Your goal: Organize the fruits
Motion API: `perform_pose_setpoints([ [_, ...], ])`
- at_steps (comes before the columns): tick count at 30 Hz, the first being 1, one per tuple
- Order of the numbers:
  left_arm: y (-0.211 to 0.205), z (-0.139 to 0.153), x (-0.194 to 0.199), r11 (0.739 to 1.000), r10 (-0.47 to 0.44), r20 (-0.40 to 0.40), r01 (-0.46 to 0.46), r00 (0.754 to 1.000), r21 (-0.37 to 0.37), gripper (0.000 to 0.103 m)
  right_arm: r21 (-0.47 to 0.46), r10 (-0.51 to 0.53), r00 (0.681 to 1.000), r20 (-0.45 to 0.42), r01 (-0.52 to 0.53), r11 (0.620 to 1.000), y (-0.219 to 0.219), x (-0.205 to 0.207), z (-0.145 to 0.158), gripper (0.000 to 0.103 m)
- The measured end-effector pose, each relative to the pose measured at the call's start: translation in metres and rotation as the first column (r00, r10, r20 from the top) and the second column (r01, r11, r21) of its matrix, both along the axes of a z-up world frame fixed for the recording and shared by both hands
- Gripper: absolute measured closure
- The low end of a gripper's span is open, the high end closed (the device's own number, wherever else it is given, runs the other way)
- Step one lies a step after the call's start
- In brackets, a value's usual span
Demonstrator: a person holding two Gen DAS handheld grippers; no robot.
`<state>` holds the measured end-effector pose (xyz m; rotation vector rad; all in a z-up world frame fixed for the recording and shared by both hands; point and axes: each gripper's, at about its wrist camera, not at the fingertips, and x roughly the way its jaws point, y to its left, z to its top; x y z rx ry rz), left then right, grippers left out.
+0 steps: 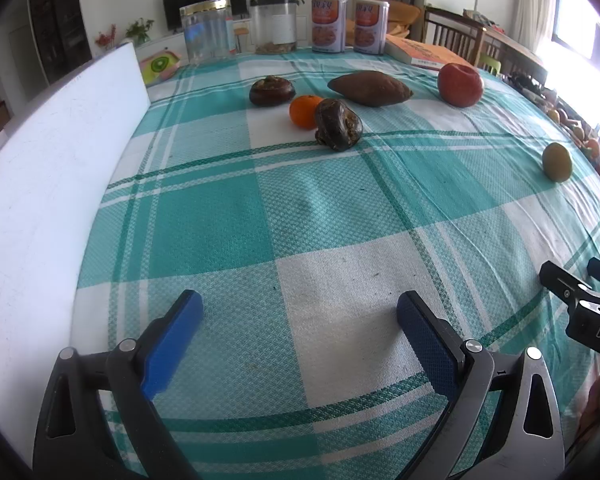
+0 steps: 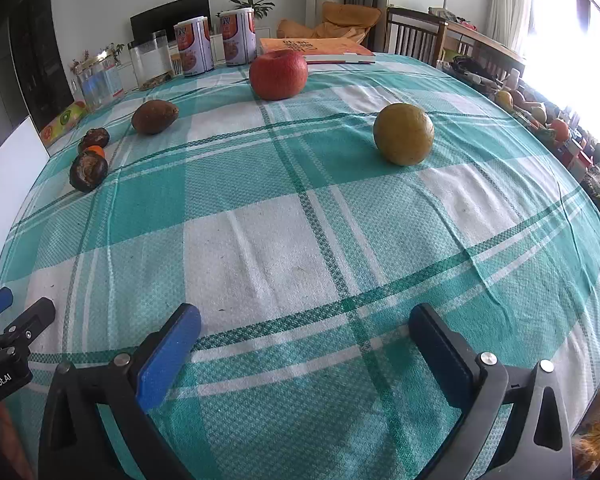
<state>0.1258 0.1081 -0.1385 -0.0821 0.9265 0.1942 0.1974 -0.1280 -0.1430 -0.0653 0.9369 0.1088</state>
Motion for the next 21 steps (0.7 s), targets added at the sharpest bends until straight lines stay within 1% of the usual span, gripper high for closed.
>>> perform_pose_setpoints([
  [21, 0.0002, -0.0005, 0.0002, 1.0, 0.002, -0.001, -0.002, 1.0, 0.001, 0.002, 0.001, -0.001, 1.0, 0.001, 0.001, 1.0, 0.0, -0.0004, 0.0002, 0.0],
])
